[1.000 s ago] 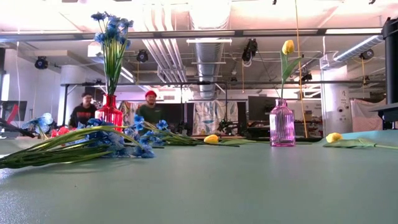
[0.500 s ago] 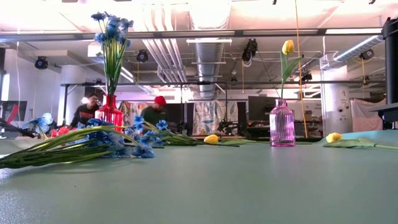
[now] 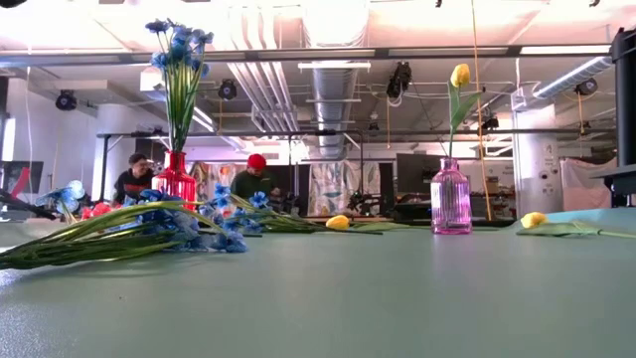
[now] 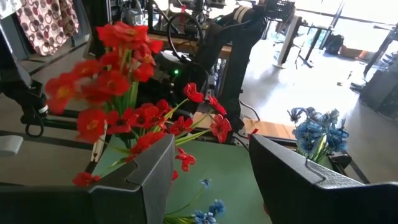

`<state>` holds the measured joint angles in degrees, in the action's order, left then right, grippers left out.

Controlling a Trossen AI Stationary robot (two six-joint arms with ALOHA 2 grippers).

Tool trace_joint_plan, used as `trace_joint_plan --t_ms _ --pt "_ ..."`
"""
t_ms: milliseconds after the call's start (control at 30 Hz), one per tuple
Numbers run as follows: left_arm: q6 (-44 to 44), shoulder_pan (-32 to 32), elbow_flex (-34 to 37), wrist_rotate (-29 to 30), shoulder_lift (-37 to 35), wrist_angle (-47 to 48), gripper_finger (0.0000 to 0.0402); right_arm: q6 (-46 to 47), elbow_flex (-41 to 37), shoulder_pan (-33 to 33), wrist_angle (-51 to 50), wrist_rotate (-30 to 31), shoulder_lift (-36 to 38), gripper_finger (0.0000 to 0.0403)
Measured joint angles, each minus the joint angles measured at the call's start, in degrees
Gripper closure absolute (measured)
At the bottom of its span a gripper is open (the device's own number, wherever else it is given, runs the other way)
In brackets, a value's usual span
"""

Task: Sort flowers into vase by color
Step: Put the bottom red flower into the green vase

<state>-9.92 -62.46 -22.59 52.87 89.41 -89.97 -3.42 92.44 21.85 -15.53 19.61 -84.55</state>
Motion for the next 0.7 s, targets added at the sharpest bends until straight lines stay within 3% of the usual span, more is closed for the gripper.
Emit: trace_joint_plan --t_ms 500,700 --pt "2.3 -5.7 0.4 15.5 -0.1 0.4 0.0258 0.0 0.0 0.0 0.0 0.0 0.0 0.0202" --pt "2.9 -11.3 0.4 26.7 -0.2 0.4 0.0214 0.0 0.0 -0.1 0.0 0.0 0.0 0.0202"
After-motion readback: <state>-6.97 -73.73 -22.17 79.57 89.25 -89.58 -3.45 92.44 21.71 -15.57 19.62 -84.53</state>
